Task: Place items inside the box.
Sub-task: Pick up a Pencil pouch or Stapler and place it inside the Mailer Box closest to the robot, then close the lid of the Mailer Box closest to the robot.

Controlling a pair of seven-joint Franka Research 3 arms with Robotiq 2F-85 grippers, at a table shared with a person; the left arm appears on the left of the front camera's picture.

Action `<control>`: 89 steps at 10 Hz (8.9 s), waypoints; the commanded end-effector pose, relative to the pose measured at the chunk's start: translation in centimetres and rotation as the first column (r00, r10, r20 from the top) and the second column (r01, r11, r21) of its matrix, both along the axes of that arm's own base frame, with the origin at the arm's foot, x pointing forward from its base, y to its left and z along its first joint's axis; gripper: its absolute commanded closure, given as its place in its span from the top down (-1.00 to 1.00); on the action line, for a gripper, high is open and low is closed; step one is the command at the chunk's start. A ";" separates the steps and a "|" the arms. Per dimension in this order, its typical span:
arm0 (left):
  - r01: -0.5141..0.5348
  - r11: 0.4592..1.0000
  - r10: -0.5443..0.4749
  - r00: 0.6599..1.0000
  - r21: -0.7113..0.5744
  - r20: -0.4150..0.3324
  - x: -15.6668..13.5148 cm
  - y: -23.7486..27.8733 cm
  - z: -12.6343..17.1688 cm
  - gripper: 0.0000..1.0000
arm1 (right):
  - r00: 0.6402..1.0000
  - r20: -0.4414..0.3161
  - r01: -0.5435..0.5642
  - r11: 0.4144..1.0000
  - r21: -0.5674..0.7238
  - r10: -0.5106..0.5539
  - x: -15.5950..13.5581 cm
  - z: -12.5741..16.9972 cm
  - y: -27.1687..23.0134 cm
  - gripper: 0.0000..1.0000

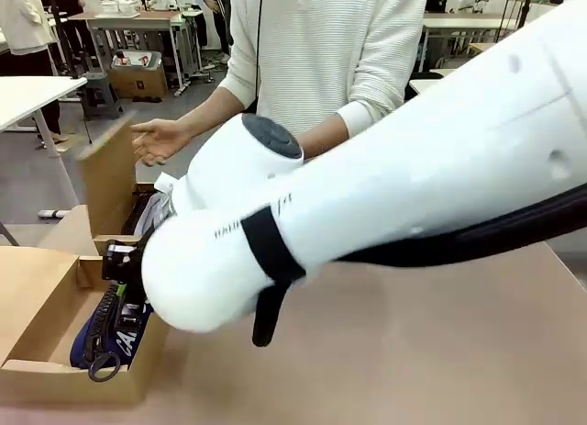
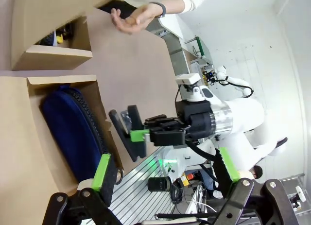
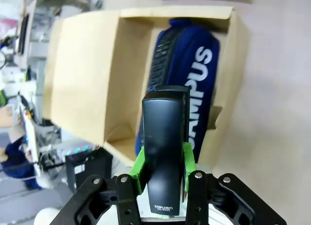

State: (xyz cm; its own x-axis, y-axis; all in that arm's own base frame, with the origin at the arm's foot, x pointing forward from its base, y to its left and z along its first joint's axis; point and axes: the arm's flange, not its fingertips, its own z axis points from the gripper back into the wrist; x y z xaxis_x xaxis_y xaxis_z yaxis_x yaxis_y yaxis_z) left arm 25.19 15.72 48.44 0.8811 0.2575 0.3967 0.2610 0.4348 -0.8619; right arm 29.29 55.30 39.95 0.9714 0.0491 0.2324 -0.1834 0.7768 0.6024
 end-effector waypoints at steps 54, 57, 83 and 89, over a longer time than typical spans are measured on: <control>-0.007 1.000 0.008 1.000 -0.011 0.009 0.0 0.0 0.1 1.00 | 0.932 -0.360 0.319 0.578 0.751 -0.046 2.4 7.1 -59.2 1.00; -0.007 1.000 0.008 1.000 -0.011 0.009 0.0 0.0 0.1 1.00 | 0.932 -0.360 0.319 0.578 0.751 -0.046 2.4 7.1 -59.2 1.00; 0.105 0.651 -0.545 0.754 0.752 0.367 0.9 8.3 -0.2 1.00 | 0.932 -0.360 0.319 0.578 0.751 -0.046 2.4 7.1 -59.2 1.00; 0.282 0.445 -0.767 0.611 0.850 0.199 2.6 16.8 -2.2 1.00 | 0.932 -0.360 0.319 0.578 0.751 -0.046 2.4 7.1 -59.2 1.00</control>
